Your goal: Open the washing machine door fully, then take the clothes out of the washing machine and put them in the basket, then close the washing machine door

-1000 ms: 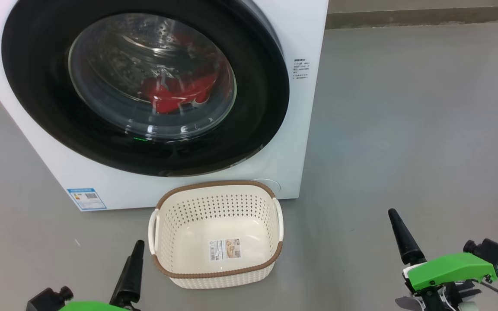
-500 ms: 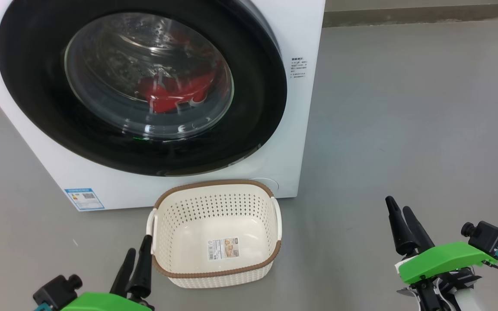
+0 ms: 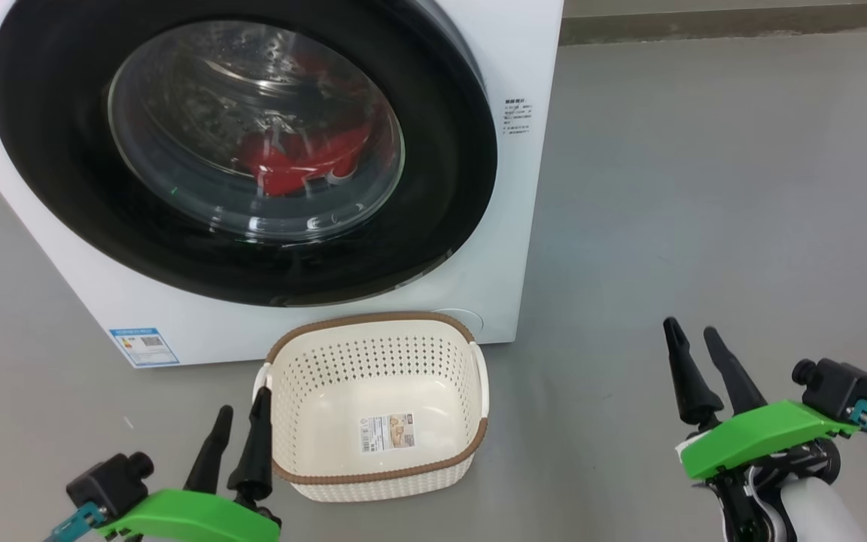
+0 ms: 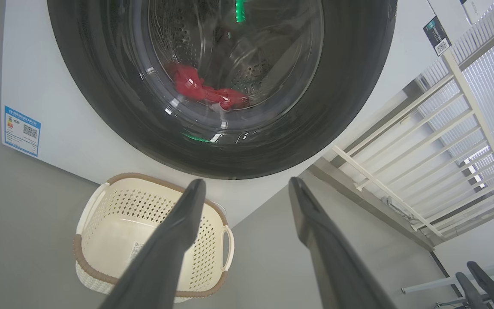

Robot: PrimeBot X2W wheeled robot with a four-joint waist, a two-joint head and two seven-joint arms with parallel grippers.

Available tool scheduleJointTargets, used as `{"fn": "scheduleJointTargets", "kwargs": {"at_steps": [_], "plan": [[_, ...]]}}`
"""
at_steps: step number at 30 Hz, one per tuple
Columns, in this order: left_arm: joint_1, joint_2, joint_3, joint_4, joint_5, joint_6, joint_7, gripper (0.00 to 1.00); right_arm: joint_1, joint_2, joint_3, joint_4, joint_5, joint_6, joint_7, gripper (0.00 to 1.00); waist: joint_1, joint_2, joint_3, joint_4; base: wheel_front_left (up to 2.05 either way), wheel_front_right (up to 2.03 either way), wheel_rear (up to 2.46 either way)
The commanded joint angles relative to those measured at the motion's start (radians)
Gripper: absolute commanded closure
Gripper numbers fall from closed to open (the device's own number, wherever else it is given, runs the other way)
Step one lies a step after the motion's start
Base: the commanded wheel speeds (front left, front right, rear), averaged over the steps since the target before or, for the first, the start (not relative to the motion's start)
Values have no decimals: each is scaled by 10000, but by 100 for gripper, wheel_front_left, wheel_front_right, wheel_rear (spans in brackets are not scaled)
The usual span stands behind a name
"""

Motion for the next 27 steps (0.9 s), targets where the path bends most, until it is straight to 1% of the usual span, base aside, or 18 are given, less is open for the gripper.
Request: {"fn": "scheduleJointTargets", "kwargs": {"at_steps": [1, 4, 7, 14, 27], "plan": [[-470, 178, 144, -295, 278, 83, -127, 0, -560, -97, 176, -312, -259, 81, -135, 0, -1, 0, -3, -4, 0, 0, 0], [-550, 189, 70, -271, 754, 206, -245, 0, -654, -109, 224, -341, -791, 86, -253, 0, -1, 0, -13, -22, 0, 0, 0], [-602, 194, 60, -240, 992, 239, -304, 0, -701, -114, 260, -354, -1009, 88, -312, 0, -1, 0, -7, -32, 0, 0, 0], [-829, 213, -9, -273, 1761, 274, -508, 0, -885, -134, 310, -409, -1921, 96, -517, 0, -1, 0, 69, -32, 0, 0, 0], [-1089, 247, -58, -466, 3361, 381, -890, 0, -1198, -172, 348, -430, -3426, 111, -899, 0, -1, 0, 165, 16, 0, 0, 0]]}}
